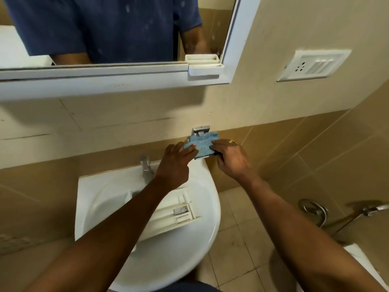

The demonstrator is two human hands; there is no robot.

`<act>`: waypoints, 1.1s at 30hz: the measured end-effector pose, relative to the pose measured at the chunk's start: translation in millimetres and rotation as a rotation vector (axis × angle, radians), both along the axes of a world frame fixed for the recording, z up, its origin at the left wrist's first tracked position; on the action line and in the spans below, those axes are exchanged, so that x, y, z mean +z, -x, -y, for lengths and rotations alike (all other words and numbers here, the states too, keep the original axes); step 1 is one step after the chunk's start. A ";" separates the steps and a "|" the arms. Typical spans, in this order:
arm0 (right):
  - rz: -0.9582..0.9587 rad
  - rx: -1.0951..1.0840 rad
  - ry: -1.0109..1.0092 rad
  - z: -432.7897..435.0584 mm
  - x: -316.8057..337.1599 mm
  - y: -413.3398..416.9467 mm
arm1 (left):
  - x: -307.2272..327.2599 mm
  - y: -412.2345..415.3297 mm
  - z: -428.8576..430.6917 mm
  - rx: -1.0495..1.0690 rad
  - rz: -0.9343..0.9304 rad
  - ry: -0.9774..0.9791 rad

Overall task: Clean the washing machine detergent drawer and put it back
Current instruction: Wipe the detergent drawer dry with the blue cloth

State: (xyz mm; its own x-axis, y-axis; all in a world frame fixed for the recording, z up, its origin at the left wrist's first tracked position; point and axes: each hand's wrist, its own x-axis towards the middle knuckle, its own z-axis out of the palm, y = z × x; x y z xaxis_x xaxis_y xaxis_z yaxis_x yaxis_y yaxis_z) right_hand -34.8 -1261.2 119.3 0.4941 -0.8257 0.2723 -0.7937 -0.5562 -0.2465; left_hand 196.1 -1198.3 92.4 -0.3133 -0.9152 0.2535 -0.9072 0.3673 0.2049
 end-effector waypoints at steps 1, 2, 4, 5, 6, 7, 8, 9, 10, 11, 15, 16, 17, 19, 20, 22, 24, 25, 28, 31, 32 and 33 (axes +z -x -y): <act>0.004 -0.013 0.008 -1.2 -0.5 0.4 | -0.9 -1.0 -3.3 0.002 -0.021 0.000; 0.020 -0.035 0.020 -3.8 -1.8 -0.7 | -0.1 -3.3 -9.0 0.025 -0.055 0.014; 0.110 -0.089 0.058 -15.0 -3.0 -6.8 | -2.2 -13.2 -22.0 0.092 -0.168 0.053; 0.178 -0.110 0.074 -24.3 -4.8 -10.6 | -5.2 -20.8 -30.1 0.132 -0.234 0.076; 0.244 -0.126 0.090 -35.4 -7.5 -14.2 | -7.0 -29.1 -40.1 0.173 -0.289 0.086; 0.294 -0.137 0.104 -48.8 -11.8 -19.7 | -8.1 -39.0 -52.3 0.225 -0.330 0.088; 0.329 -0.147 0.105 -62.6 -16.3 -25.0 | -8.8 -48.8 -63.9 0.286 -0.365 0.083; 0.357 -0.154 0.088 -77.4 -20.8 -32.1 | -10.2 -60.4 -76.8 0.358 -0.407 0.071; 0.386 -0.160 0.056 -91.8 -26.6 -38.2 | -10.1 -71.7 -89.9 0.425 -0.451 0.060; 0.413 -0.163 0.016 -105.0 -33.5 -42.4 | -11.5 -82.1 -102.3 0.480 -0.491 0.051; 0.445 -0.162 -0.197 -152.2 -62.3 -62.2 | -16.6 -107.4 -148.3 0.714 -0.588 -0.021; 0.442 -0.166 -0.238 -160.1 -68.6 -66.8 | -18.0 -109.2 -152.1 0.812 -0.613 -0.098; 0.436 -0.168 -0.268 -167.9 -73.3 -71.8 | -23.1 -110.8 -153.5 0.909 -0.620 -0.218; 0.446 -0.187 -0.309 -179.9 -77.9 -80.2 | -28.7 -108.8 -149.4 0.986 -0.588 -0.532; 0.461 -0.200 -0.322 -184.8 -78.0 -83.4 | -28.6 -106.3 -146.1 0.996 -0.597 -0.671; 0.478 -0.226 -0.331 -193.2 -75.5 -87.5 | -23.3 -99.4 -143.0 0.990 -0.642 -0.825; 0.478 -0.264 -0.333 -200.1 -73.0 -89.7 | -24.6 -96.1 -144.3 0.958 -0.596 -0.858; 0.485 -0.285 -0.338 -202.7 -72.1 -90.1 | -28.2 -95.4 -145.6 0.934 -0.559 -0.865; 0.505 -0.380 -0.377 -208.4 -69.1 -91.8 | -42.3 -98.0 -151.2 0.882 -0.552 -0.874; 0.475 -0.432 -0.442 -215.1 -64.8 -92.7 | -42.1 -100.2 -152.9 0.824 -0.542 -0.831; 0.442 -0.448 -0.462 -218.8 -62.4 -93.1 | -38.3 -100.4 -153.9 0.802 -0.544 -0.836; 0.407 -0.469 -0.482 -221.9 -60.3 -93.2 | -35.3 -101.4 -154.2 0.783 -0.553 -0.847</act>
